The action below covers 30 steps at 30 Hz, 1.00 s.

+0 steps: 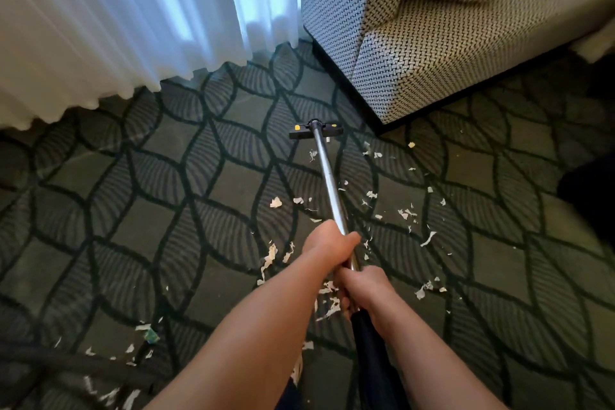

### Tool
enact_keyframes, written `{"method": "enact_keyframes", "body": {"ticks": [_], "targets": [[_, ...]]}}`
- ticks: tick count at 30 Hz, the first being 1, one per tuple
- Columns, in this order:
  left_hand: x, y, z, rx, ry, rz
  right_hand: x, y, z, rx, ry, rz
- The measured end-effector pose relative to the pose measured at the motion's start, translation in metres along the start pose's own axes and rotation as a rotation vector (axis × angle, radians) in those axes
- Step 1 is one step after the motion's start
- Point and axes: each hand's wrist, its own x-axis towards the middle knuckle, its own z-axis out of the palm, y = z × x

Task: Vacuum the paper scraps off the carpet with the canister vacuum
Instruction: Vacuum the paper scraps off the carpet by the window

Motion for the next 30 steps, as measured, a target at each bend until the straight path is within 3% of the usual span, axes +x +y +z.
{"method": "enact_keyframes", "body": {"ticks": [11,17,30], "targets": [[0.101,0.001,-0.006,0.088,-0.065,0.000,0.081,-0.041,0.022,0.112,-0.002,0.063],[0.094,-0.018,0.001,0.128,-0.109,-0.036,0.070,-0.033,0.030,0.114,-0.037,0.153],[0.042,-0.028,-0.003,0.089,-0.140,-0.053,0.027,-0.010,0.033,0.081,-0.048,0.168]]}}
